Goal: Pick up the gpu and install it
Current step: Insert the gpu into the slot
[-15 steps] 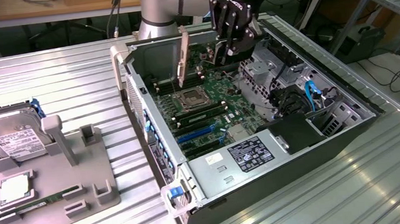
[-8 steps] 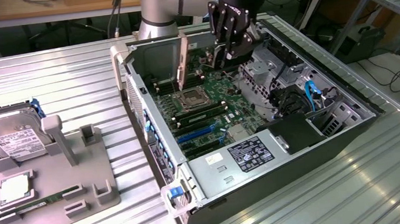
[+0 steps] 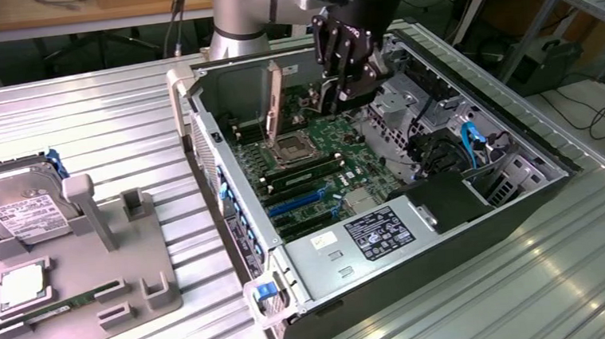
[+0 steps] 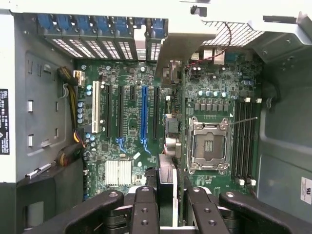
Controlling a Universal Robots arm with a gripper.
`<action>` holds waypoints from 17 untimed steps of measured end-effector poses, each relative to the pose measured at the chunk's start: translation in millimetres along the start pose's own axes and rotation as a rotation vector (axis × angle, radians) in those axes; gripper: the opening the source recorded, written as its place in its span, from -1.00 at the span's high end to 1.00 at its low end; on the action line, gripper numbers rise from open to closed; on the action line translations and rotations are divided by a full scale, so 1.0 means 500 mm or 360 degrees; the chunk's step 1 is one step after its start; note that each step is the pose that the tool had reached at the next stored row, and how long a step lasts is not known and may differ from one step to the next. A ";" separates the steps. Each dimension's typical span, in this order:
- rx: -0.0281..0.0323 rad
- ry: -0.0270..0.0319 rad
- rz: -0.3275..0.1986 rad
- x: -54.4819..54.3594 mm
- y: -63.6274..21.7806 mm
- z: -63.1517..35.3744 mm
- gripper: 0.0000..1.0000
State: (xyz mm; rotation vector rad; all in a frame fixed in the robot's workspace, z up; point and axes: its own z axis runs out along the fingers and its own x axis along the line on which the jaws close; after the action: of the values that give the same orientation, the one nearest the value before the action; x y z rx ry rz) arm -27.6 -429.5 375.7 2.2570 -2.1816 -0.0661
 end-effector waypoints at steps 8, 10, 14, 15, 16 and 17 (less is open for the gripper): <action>0.00018 -0.00023 0.0064 0.000 0.001 0.033 0.44; 0.00020 -0.00025 0.0064 0.000 0.006 0.042 0.44; 0.00077 -0.00023 0.0064 0.000 0.016 0.054 0.44; 0.00077 -0.00022 0.0064 0.000 0.019 0.057 0.44; 0.00079 -0.00023 0.0064 0.000 0.022 0.062 0.44; 0.00080 -0.00025 0.0064 0.000 0.022 0.065 0.44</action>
State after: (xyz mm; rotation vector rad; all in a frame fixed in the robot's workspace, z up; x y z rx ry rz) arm -39.7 -429.1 343.3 2.2153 -2.2294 -0.0624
